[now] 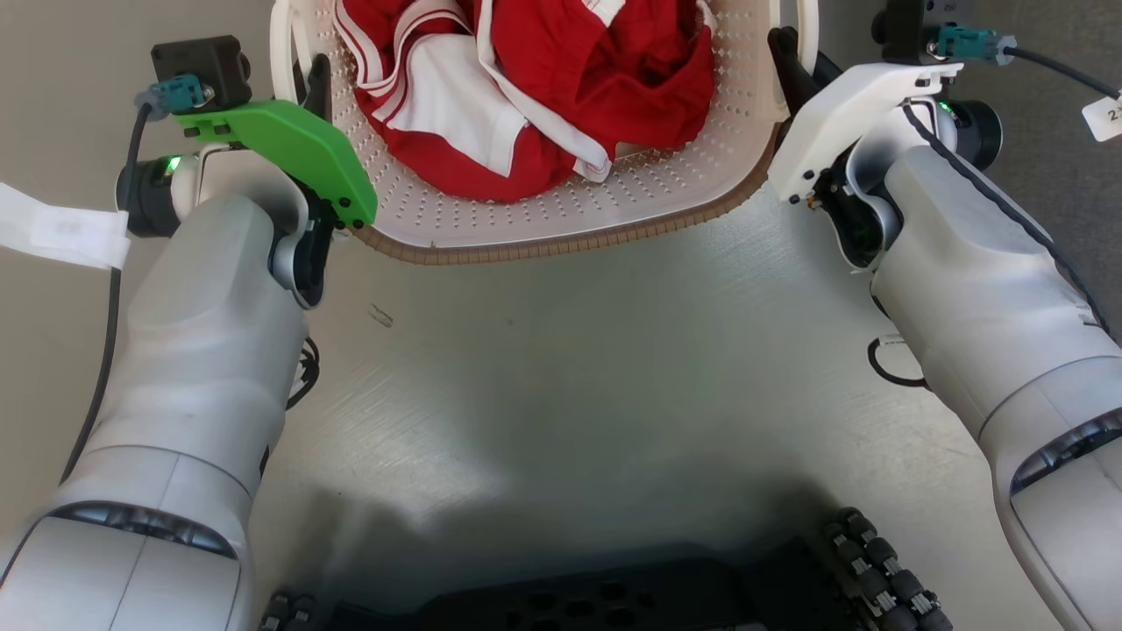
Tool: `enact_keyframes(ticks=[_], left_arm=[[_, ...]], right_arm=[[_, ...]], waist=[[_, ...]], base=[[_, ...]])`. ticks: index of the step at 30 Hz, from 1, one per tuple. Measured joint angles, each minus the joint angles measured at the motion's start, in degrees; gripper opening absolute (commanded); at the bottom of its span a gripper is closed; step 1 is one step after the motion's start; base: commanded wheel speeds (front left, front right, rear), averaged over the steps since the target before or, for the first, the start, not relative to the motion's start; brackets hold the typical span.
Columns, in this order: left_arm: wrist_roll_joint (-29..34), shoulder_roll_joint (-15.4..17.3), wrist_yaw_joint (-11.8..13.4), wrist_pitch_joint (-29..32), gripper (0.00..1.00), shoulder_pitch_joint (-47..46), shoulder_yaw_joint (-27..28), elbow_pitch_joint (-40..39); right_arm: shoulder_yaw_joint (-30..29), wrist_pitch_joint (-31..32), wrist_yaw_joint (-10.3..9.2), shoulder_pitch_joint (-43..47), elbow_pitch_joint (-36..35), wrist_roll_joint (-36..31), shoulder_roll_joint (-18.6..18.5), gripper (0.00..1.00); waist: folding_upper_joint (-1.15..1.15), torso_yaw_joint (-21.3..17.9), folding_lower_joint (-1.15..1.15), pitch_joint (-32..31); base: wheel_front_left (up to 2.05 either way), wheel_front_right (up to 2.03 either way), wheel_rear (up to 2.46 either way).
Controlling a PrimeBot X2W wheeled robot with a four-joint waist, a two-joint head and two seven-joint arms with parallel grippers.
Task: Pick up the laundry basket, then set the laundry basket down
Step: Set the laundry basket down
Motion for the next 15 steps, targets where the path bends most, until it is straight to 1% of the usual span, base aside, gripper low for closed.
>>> enact_keyframes(ticks=[15], left_arm=[[0.0,-0.12,-0.57,0.0,0.0,-2.09,-0.12,2.35]], right_arm=[[-0.2,-0.25,0.73,-1.65,2.11,0.04,0.83,0.0]], waist=[[0.0,0.04,0.0,3.47]], base=[[0.0,0.0,0.0]])
